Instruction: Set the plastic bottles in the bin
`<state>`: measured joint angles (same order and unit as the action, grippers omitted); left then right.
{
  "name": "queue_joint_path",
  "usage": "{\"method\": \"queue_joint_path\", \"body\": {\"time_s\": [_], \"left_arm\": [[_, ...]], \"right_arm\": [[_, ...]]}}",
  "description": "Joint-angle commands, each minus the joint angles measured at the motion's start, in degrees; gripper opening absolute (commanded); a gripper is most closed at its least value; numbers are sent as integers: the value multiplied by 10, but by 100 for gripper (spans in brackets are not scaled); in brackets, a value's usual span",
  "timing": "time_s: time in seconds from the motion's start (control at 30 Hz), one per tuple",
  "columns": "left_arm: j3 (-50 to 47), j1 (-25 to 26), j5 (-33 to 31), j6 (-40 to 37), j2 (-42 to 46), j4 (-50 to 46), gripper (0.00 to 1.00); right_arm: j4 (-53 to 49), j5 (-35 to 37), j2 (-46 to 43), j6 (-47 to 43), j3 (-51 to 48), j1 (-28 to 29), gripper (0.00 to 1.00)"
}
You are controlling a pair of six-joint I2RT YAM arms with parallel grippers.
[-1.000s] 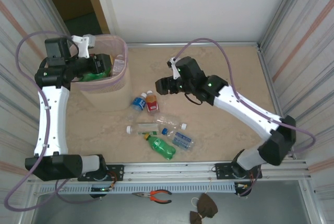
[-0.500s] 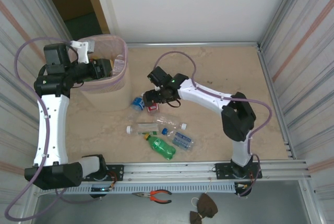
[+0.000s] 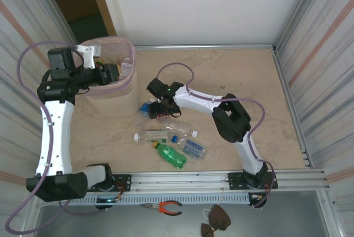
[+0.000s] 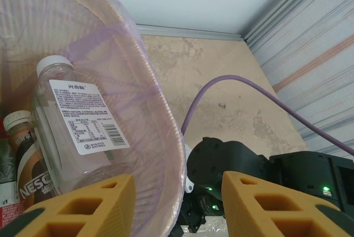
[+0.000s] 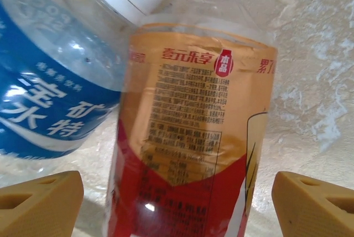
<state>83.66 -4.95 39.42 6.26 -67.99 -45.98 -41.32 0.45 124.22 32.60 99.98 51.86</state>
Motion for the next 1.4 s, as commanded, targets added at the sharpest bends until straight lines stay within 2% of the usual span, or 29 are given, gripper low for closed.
{"method": "queue_joint_path", "body": {"time_s": [0.0,0.4,0.63,0.77,1.1,1.3,1.37], "left_arm": [[-6,-7,13,-1,11,13,45],[-7,-7,22,10,8,22,46],[-6,-7,28,15,8,26,46],[-6,-7,32,20,6,31,46],[-28,-7,76,65,4,89,46],[-54,1,106,117,9,160,47],[-55,14,105,130,11,177,50]], "right_arm": [[-22,22,18,15,20,5,86],[-36,66,15,1,9,-22,74],[-28,79,-25,-3,-40,-59,62],[-20,85,-59,-5,-77,-79,60],[47,101,-218,-32,-195,-115,59],[126,80,-341,-82,-256,-119,58],[157,66,-378,-100,-274,-119,58]]}}
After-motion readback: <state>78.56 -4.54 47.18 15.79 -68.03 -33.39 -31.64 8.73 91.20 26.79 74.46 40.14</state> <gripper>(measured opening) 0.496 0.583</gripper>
